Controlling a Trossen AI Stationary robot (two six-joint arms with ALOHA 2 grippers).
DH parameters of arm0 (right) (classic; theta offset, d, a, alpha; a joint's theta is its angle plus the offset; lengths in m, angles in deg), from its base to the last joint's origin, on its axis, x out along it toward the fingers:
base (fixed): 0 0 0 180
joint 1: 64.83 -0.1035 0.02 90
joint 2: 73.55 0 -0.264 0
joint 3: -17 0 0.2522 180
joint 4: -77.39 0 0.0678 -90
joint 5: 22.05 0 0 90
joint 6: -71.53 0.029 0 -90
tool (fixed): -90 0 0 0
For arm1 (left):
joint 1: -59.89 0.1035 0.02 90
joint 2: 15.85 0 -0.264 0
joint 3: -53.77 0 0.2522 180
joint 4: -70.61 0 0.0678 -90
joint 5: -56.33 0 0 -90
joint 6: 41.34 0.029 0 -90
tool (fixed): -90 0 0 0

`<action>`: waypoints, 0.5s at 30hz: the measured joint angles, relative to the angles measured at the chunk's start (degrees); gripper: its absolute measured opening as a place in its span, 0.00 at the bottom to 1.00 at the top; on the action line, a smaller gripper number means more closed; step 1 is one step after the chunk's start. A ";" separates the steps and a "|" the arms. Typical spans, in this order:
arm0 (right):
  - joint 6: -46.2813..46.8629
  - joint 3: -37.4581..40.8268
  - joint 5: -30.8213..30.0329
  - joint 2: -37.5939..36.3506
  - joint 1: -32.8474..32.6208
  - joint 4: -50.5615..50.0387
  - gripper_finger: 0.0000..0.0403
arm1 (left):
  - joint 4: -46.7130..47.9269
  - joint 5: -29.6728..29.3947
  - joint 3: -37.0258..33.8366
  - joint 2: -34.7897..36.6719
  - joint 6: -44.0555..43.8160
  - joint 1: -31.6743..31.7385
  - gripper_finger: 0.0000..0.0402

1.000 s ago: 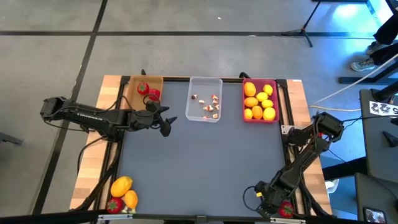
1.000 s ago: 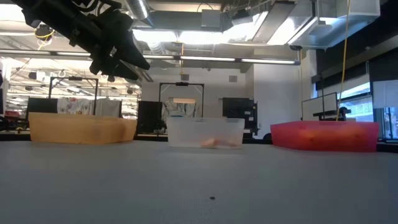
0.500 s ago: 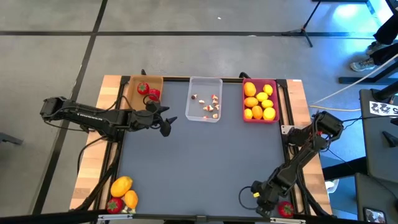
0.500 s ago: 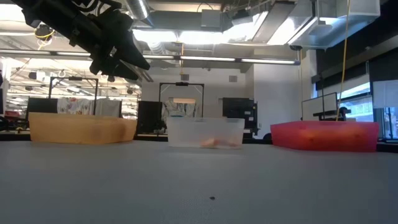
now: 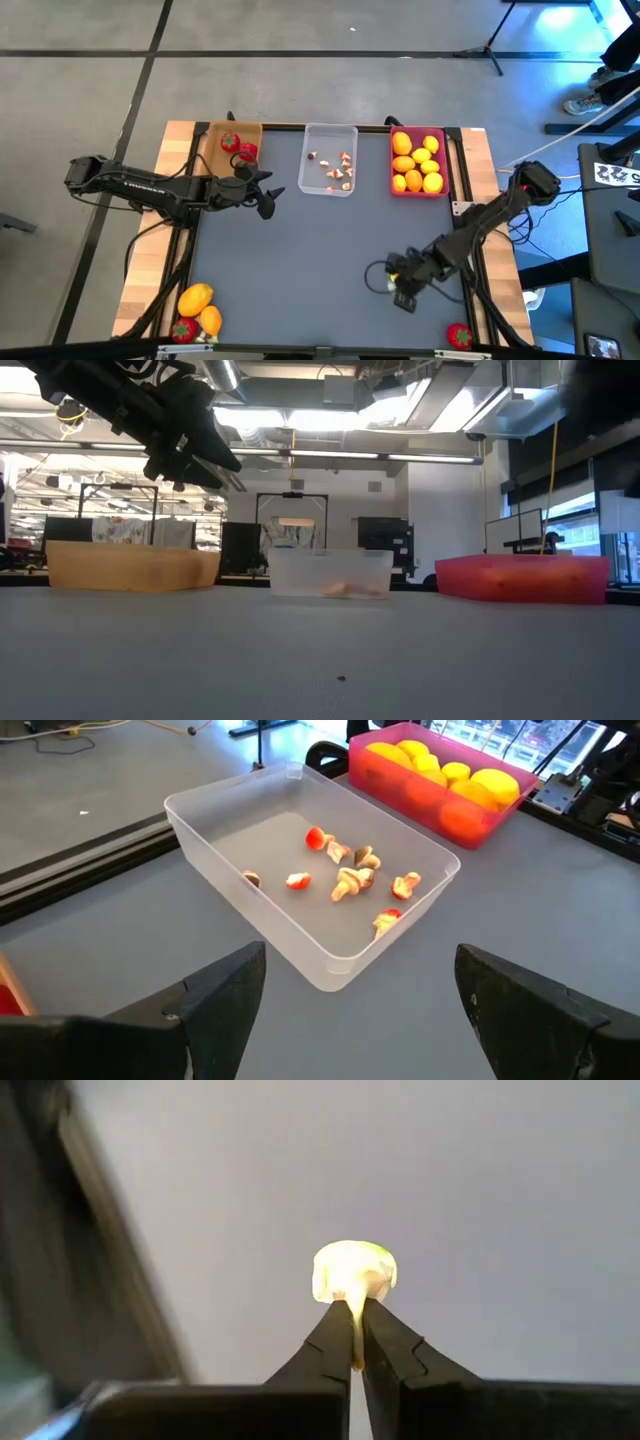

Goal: Sort produce into baskets
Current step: Put the mushroom into the transparent bin

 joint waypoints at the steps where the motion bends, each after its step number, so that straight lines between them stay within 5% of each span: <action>1: -1.98 0.00 -2.23 -0.78 1.24 -0.55 0.03 | 0.02 0.00 0.00 0.00 0.00 -0.02 0.79; 5: -8.99 0.00 -9.89 -2.76 7.01 -1.12 0.05 | 0.01 0.00 0.00 -0.02 -0.07 -0.01 0.79; 15: -26.14 0.00 -18.00 -2.99 21.25 4.02 0.06 | 0.00 -0.01 0.00 -0.02 -0.07 -0.01 0.79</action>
